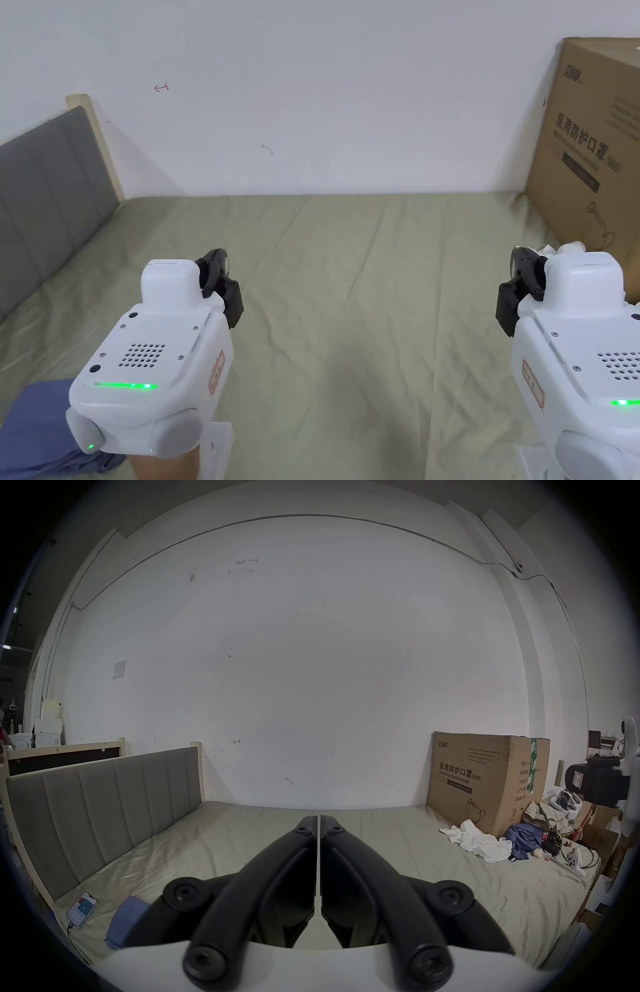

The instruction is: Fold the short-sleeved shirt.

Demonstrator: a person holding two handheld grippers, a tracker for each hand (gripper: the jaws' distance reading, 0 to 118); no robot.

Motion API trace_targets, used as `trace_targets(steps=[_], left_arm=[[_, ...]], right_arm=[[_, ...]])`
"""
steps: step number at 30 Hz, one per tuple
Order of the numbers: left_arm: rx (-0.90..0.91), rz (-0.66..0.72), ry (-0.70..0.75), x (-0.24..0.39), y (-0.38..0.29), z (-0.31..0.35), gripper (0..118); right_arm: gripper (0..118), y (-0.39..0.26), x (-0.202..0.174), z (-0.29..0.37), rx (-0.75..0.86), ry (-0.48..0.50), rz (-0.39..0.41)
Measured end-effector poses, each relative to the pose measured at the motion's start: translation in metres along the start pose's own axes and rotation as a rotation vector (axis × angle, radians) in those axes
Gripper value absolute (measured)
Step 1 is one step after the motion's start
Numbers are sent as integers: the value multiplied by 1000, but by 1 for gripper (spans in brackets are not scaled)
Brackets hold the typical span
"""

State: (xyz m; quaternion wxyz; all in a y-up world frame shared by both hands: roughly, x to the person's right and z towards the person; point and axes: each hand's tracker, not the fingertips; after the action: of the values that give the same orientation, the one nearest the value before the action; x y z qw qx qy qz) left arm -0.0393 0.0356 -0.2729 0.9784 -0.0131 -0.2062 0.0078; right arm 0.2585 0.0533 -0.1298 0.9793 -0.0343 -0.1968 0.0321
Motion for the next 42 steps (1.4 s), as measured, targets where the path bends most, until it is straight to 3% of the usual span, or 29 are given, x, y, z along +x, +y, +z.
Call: trace_targets(steps=[34, 35, 36, 37, 38, 39, 40, 41, 42], left_arm=[[-10, 9, 14, -3, -3, 3, 5], [-11, 7, 18, -3, -3, 3, 10], [-8, 4, 24, -3, -4, 3, 25], [-8, 5, 30, -3, -4, 2, 54], [-9, 11, 31, -3, -3, 2, 94], [-21, 18, 37, -3, -2, 0, 100], [-9, 27, 36, -2, 0, 1, 101], [15, 35, 29, -3, -1, 3, 106], [18, 36, 23, -4, -2, 3, 115]], right_arm=[[3, 0, -5, 2, 3, -6, 0], [3, 0, -5, 1, 1, -5, -3], [5, 0, -4, 1, -1, -2, -11], [12, 0, -4, 2, -2, 3, -21], [28, 0, -4, 2, -3, 5, -26], [43, 0, -3, 2, -4, 4, -25], [68, 1, -3, 2, -6, 4, -25], [101, 1, -3, 2, -11, 9, -28], [117, 1, -3, 1, -13, 4, -28]])
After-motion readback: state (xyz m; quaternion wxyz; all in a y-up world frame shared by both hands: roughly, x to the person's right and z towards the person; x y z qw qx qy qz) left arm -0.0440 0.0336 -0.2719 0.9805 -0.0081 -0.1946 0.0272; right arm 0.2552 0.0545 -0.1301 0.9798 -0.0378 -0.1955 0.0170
